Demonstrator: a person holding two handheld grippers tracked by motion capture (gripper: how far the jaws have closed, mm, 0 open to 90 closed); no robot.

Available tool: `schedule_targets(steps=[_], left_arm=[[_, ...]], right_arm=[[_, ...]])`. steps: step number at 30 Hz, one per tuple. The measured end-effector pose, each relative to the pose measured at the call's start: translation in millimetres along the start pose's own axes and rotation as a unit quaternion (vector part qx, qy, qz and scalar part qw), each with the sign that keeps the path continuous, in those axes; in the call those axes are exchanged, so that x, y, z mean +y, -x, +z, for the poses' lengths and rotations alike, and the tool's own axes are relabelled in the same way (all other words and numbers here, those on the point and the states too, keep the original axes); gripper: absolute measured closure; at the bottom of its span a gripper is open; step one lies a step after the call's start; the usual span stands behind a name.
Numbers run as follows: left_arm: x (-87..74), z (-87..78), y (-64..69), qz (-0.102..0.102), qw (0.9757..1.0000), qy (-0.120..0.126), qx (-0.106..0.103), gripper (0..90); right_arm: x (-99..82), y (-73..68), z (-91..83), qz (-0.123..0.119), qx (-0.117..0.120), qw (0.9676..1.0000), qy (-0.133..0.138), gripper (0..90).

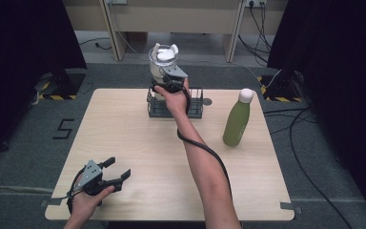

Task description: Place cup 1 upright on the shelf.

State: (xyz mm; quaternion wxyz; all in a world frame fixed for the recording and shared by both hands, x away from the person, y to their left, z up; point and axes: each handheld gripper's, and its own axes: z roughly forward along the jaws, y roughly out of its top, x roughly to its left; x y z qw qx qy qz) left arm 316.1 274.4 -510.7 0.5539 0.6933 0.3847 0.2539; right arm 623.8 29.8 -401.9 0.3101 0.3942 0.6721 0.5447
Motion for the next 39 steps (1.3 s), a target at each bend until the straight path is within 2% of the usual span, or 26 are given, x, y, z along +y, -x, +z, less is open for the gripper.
schedule_targets(steps=[7, 9, 10, 11, 12, 13, 26, 31, 35, 39], left_arm=[[0.1, 0.2, 0.1, 0.0, 1.0, 0.0, 0.0, 17.6], [0.1, 0.3, 0.2, 0.0, 1.0, 0.0, -0.001, 17.6], [0.1, 0.2, 0.2, 0.001, 1.0, 0.0, -0.001, 17.6], [0.1, 0.2, 0.2, 0.001, 1.0, 0.0, -0.001, 17.6], [0.1, 0.2, 0.3, 0.0, 1.0, 0.0, -0.001, 17.7], [0.1, 0.2, 0.3, 0.0, 1.0, 0.0, -0.001, 17.7], [0.0, 0.5, 0.5, 0.0, 1.0, -0.001, -0.002, 17.7], [0.2, 0.6, 1.1, 0.002, 1.0, -0.001, -0.003, 17.7], [0.2, 0.4, 1.0, 0.001, 1.0, 0.0, -0.003, 17.7], [0.3, 0.3, 1.5, 0.004, 1.0, -0.001, -0.004, 17.7]], right_arm=[[-6.8, -0.8, 4.6, -0.006, 0.002, 0.9999, -0.01, 11.0], [-10.3, -0.4, 7.2, -0.01, 0.001, 0.9999, -0.014, 10.9], [-11.6, 0.9, 8.6, -0.02, 0.001, 0.9997, -0.013, 10.9], [-13.3, -0.3, 9.0, -0.011, 0.001, 0.9998, -0.018, 10.9], [-14.7, 1.3, 10.0, -0.02, -0.002, 0.9996, -0.018, 10.9], [-16.6, -0.3, 10.2, -0.009, 0.0, 0.9997, -0.024, 10.9], [-32.4, 2.1, 12.6, -0.001, 0.012, 0.999, -0.044, 10.9], [-34.8, 1.6, 12.7, -0.007, 0.014, 0.9988, -0.047, 10.9], [-35.3, 1.0, 12.3, -0.006, 0.012, 0.9988, -0.046, 10.7], [-37.3, -1.4, 12.5, 0.003, -0.002, 0.9992, -0.04, 10.4]])
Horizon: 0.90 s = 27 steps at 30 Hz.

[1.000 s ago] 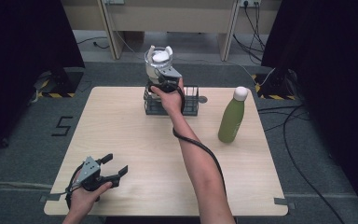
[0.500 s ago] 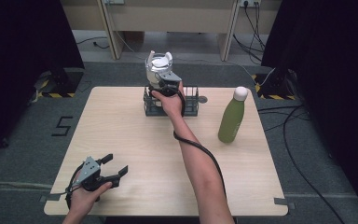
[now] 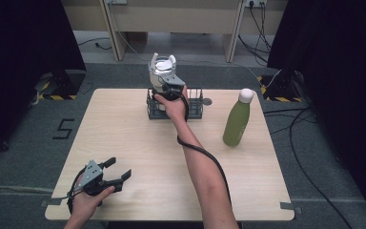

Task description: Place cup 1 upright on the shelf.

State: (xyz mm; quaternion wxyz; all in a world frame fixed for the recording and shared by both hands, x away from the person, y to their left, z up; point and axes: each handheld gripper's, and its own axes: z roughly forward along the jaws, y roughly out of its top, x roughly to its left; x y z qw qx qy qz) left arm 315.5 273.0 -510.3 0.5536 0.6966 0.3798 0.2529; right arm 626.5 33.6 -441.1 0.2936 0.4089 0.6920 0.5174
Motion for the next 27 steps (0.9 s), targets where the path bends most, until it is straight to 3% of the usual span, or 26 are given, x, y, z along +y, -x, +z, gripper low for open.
schedule_targets(steps=[6, 9, 13, 22, 27], left_arm=[[-0.1, 0.2, 0.9, 0.0, 1.0, 0.0, 0.0, 17.7], [-0.1, 0.4, 1.1, 0.002, 1.0, -0.001, -0.001, 17.7], [-0.2, 0.7, 1.3, 0.002, 1.0, -0.001, -0.001, 17.7], [-0.1, 0.8, 1.5, 0.004, 1.0, -0.003, 0.0, 17.8], [-0.1, 0.9, 2.1, 0.005, 1.0, -0.002, 0.0, 17.8]], right_arm=[[-1.7, -1.3, 0.0, 0.003, -0.009, 0.9999, 0.007, 8.9], [-3.1, -1.6, -0.7, 0.018, -0.006, 0.9998, 0.007, 5.2], [-3.4, -1.0, -2.4, 0.019, -0.002, 0.9998, 0.012, 2.4], [-9.8, -0.9, -13.6, 0.032, 0.006, 0.9994, 0.013, 0.2], [-14.5, -1.1, -30.0, 0.029, 0.008, 0.9994, 0.015, 0.3]])
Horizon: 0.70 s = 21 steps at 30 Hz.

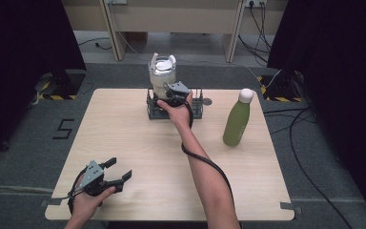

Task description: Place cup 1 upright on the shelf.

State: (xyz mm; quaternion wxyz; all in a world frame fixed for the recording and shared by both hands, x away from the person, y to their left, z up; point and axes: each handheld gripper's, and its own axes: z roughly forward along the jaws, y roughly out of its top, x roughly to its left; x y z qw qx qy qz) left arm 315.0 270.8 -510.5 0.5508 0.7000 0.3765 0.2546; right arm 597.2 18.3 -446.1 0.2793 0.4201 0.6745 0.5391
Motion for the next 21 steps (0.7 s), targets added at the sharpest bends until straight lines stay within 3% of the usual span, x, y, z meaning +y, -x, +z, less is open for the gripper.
schedule_targets(steps=[14, 21], left_arm=[[-0.5, 0.4, 0.2, 0.002, 1.0, -0.002, 0.006, 17.8], [-0.3, 0.9, 1.2, 0.002, 1.0, -0.003, 0.005, 17.8]], right_arm=[[9.9, 8.6, -55.8, -0.008, 0.006, 0.9997, 0.024, 2.7], [6.5, 16.1, -82.1, -0.01, 0.005, 0.9996, 0.027, 4.5]])
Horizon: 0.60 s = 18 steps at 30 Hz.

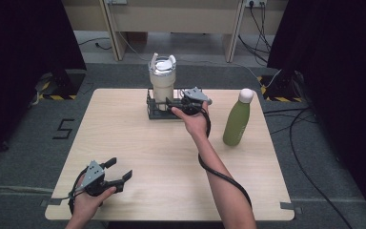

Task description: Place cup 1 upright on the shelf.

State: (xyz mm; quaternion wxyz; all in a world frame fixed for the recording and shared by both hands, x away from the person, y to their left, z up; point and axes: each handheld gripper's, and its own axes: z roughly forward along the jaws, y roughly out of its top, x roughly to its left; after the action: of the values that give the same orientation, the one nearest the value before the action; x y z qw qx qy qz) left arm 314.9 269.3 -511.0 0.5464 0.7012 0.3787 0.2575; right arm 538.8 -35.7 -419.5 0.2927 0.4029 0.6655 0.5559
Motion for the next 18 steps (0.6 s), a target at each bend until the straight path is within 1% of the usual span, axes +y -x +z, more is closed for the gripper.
schedule_targets(steps=[4, 8, 12, 13, 14, 18], left_arm=[[0.0, 0.9, 0.6, 0.001, 1.0, -0.001, -0.001, 17.8], [0.3, 1.1, 1.0, -0.001, 1.0, 0.0, -0.002, 17.8], [0.4, 1.4, 1.4, -0.001, 1.0, 0.0, -0.003, 17.8], [0.4, 1.4, 1.4, -0.001, 1.0, 0.0, -0.003, 17.8], [0.4, 1.6, 1.7, -0.001, 1.0, 0.0, -0.003, 17.7], [0.3, 2.0, 2.1, -0.001, 1.0, -0.001, -0.003, 17.7]], right_arm=[[-1.9, 3.1, -15.2, 0.002, 0.001, 1.0, 0.004, 5.0], [-2.8, 6.7, -29.4, -0.003, 0.0, 1.0, 0.006, 5.0], [-4.5, 10.4, -42.5, -0.002, -0.002, 1.0, 0.007, 5.3], [-4.5, 10.4, -42.5, -0.002, -0.002, 1.0, 0.007, 5.3], [-5.4, 11.8, -48.7, -0.003, -0.002, 1.0, 0.009, 5.4], [-6.2, 14.1, -60.3, -0.008, -0.003, 0.9999, 0.012, 5.5]])
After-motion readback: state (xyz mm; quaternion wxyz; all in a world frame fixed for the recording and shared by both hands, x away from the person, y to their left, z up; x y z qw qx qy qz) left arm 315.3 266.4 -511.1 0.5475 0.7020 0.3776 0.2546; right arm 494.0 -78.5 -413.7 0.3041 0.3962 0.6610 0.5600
